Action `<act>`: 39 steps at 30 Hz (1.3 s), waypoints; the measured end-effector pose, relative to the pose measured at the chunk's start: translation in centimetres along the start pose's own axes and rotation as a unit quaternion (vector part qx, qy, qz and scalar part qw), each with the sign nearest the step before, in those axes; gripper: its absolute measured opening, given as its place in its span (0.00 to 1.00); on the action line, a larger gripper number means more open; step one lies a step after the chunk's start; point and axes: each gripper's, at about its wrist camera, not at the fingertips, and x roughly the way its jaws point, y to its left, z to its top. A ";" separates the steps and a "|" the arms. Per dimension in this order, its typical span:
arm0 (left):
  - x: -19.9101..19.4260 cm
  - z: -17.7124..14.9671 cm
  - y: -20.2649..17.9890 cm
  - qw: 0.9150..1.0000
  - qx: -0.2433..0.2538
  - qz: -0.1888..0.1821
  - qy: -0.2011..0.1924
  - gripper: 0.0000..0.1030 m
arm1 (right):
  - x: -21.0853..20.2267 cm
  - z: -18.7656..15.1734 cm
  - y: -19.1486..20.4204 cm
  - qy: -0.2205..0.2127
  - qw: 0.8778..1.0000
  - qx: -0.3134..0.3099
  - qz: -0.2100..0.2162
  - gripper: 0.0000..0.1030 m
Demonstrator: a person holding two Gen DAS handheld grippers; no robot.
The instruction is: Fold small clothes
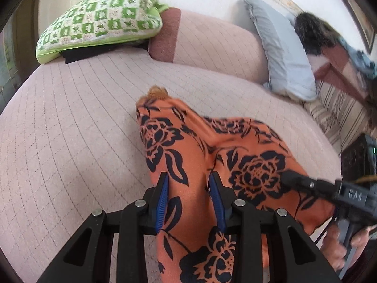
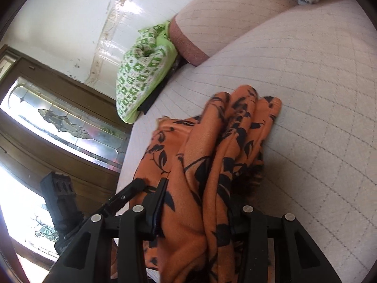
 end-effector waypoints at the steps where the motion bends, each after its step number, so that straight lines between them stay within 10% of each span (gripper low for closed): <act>1: 0.3 -0.2 -0.1 1.000 0.009 0.011 0.002 0.35 | 0.2 0.0 -0.4 0.004 1.000 0.006 -0.002 0.42; 15: 1.5 1.2 1.3 0.997 -0.008 0.071 0.019 0.50 | 2.0 2.0 -2.3 0.043 0.995 0.024 -0.085 0.51; 22: 2.2 0.9 0.9 0.993 0.013 0.117 0.024 0.59 | -1.6 2.1 3.1 -0.106 0.969 -0.110 -0.194 0.51; 25: 3.3 0.4 0.8 0.990 0.024 0.130 0.041 0.62 | -2.2 1.6 5.9 -0.161 0.955 -0.175 -0.176 0.51; 33: 3.5 0.2 1.0 0.991 0.035 0.125 0.039 0.71 | 5.1 3.2 1.2 -0.017 0.984 -0.045 -0.172 0.49; 39: 3.6 0.2 1.2 0.991 0.033 0.127 0.039 0.72 | 3.7 3.4 0.0 -0.031 0.989 -0.019 -0.141 0.48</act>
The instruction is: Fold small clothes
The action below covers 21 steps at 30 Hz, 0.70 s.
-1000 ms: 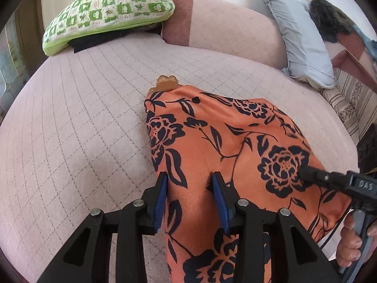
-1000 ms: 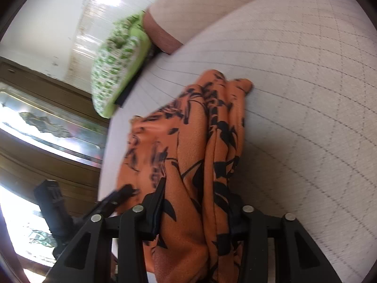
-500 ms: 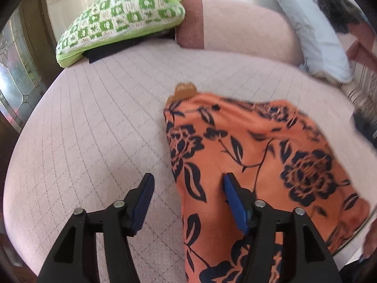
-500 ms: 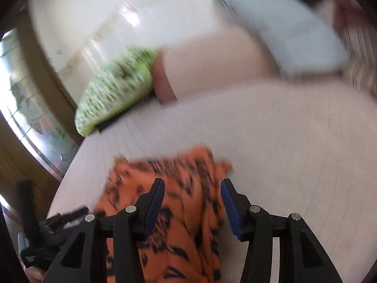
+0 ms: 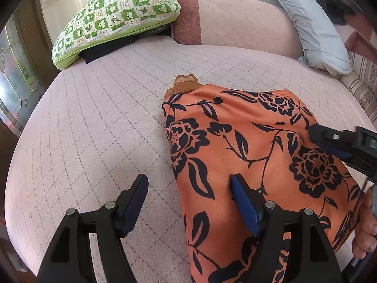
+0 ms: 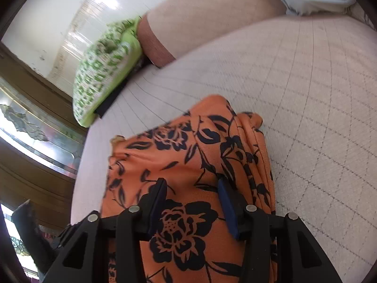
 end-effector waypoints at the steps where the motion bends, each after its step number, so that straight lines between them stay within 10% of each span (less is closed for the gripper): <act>1: -0.1 0.0 0.0 1.000 0.000 0.000 0.000 0.72 | -0.6 -0.2 0.3 -0.004 1.000 -0.005 0.001 0.48; 14: 0.0 -0.2 -0.1 1.000 -0.007 0.016 -0.005 0.82 | -6.8 -4.5 0.8 -0.021 0.999 -0.026 -0.016 0.48; 21: 0.7 -0.7 0.8 0.999 -0.051 0.005 0.000 0.93 | -3.6 -6.2 -1.3 0.041 0.996 -0.012 -0.081 0.58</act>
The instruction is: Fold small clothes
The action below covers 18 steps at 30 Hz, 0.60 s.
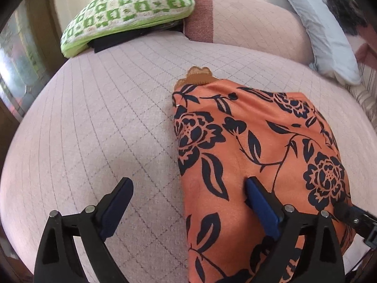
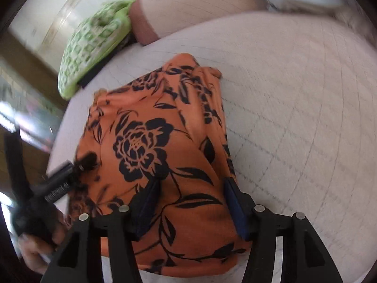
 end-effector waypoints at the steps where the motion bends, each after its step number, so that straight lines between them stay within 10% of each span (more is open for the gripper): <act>1: -0.5 -0.1 0.3 1.000 -0.013 -0.003 0.002 0.93 | -0.6 0.0 0.0 -0.003 1.000 0.005 0.004 0.58; 18: -17.7 -5.1 0.9 0.990 0.009 0.066 -0.127 0.93 | -16.4 -5.5 7.1 -0.202 0.968 -0.150 -0.018 0.59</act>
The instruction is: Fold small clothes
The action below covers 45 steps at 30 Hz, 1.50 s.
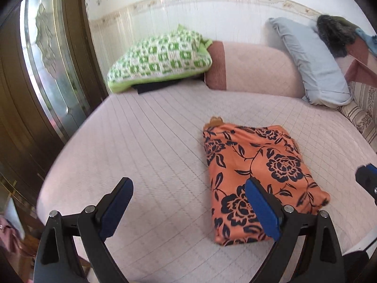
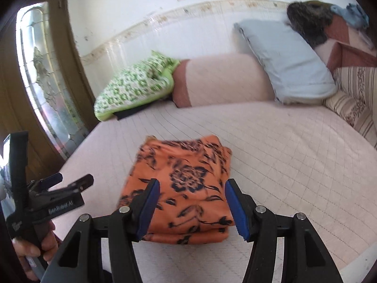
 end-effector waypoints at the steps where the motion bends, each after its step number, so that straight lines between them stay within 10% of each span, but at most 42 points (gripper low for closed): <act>1: -0.8 0.2 0.3 1.000 0.001 0.000 -0.004 0.93 | -0.6 0.2 0.5 -0.005 1.000 -0.001 0.004 0.59; 45: -13.0 2.2 3.4 0.996 0.004 0.015 -0.085 0.93 | -7.2 1.0 5.8 -0.064 0.997 -0.033 0.019 0.62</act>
